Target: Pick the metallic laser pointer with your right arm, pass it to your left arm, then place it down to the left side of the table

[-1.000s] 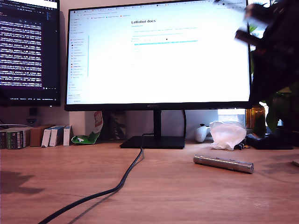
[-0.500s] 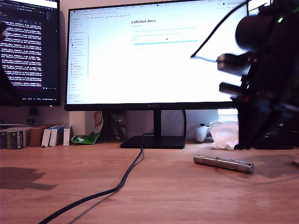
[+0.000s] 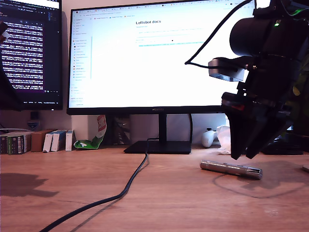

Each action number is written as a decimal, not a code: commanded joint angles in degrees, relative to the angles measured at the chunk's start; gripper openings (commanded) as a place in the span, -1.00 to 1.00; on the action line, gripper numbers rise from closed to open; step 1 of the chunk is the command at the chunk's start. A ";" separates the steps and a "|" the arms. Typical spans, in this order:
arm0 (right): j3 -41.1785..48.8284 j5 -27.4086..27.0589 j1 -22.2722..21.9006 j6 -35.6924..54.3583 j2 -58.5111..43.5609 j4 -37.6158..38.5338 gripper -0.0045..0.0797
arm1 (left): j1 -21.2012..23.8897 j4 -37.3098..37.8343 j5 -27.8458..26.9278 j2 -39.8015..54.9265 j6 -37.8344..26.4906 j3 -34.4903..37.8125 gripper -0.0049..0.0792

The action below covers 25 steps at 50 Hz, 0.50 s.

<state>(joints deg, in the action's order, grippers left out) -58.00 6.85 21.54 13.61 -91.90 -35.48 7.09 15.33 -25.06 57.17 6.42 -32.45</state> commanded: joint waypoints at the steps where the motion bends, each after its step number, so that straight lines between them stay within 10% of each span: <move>1: -0.35 -0.22 0.31 1.01 -1.68 0.50 -0.05 | 0.22 -0.35 -0.07 0.72 -0.50 -0.52 -0.93; 25: -0.37 -2.23 0.00 3.45 -5.51 3.89 -0.05 | 0.22 -0.39 -0.07 0.72 -0.90 -0.57 -0.93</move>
<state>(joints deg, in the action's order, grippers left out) -58.00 4.93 21.47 16.60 -96.99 -32.36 7.09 15.29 -25.06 57.17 5.91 -32.45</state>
